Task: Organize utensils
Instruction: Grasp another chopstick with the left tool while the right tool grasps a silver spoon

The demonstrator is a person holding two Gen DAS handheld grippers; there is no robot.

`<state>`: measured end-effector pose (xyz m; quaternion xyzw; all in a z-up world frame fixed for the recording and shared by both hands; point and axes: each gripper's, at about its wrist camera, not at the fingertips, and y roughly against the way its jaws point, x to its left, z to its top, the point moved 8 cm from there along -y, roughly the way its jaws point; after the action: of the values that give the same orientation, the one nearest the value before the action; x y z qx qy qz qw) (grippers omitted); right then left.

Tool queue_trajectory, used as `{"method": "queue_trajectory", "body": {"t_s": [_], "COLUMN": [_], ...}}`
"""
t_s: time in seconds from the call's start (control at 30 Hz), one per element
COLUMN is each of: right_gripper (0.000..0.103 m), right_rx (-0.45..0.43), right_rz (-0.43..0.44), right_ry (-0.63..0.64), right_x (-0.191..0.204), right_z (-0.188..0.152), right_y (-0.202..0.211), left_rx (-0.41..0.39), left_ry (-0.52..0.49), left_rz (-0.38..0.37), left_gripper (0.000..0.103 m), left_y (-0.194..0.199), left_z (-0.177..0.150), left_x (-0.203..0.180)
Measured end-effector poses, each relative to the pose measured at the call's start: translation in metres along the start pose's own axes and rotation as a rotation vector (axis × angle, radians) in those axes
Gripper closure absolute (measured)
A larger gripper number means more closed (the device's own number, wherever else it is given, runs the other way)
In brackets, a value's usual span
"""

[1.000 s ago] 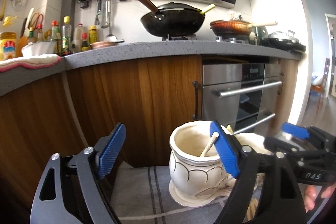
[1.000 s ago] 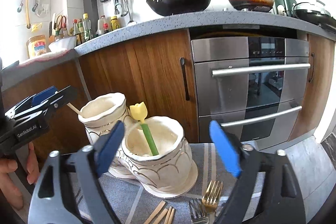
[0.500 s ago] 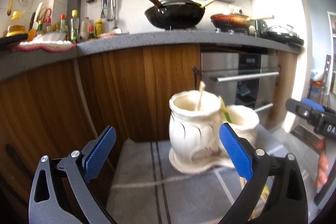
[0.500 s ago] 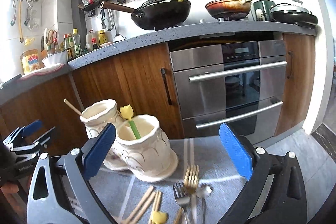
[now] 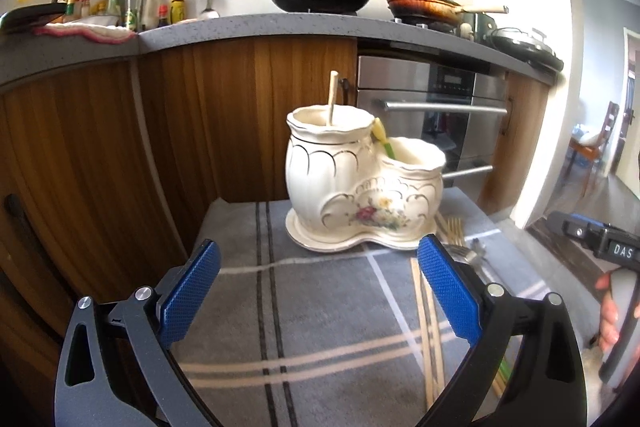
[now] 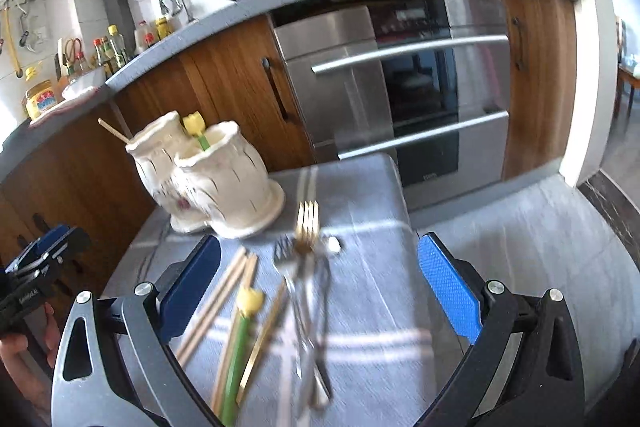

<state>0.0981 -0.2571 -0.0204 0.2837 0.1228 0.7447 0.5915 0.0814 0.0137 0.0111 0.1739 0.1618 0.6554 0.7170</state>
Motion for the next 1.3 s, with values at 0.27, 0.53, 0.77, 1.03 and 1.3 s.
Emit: {"method": "queue_trajectory", "body": {"t_s": [0.27,0.53,0.77,1.03,1.3], "right_gripper": [0.005,0.005,0.005,0.015,0.051], "right_rx": [0.038,0.064,0.115,0.141,0.181], "right_rz": [-0.049,-0.068,-0.075,-0.043,-0.058], "right_ry": [0.026,0.029,0.068,0.164,0.202], "right_x": [-0.01,-0.017,-0.02,-0.003,0.001], "right_z": [-0.019,-0.028,-0.042,-0.051,-0.057], "right_y": [0.004,-0.006,-0.017,-0.02,-0.031], "left_rx": [0.114,0.226,0.288,0.35,0.395], "left_ry": [-0.006,-0.042,-0.168,-0.254,-0.287], "left_rz": [-0.02,-0.059,-0.094,-0.127,-0.161], "left_gripper": [0.005,0.005,0.007,0.024,0.055], "left_y": [-0.011,-0.028,-0.046,-0.063,-0.071], "left_z": [-0.026,-0.056,-0.075,-0.08,-0.089], "left_x": [-0.007,-0.022,-0.056,-0.075,-0.083]}}
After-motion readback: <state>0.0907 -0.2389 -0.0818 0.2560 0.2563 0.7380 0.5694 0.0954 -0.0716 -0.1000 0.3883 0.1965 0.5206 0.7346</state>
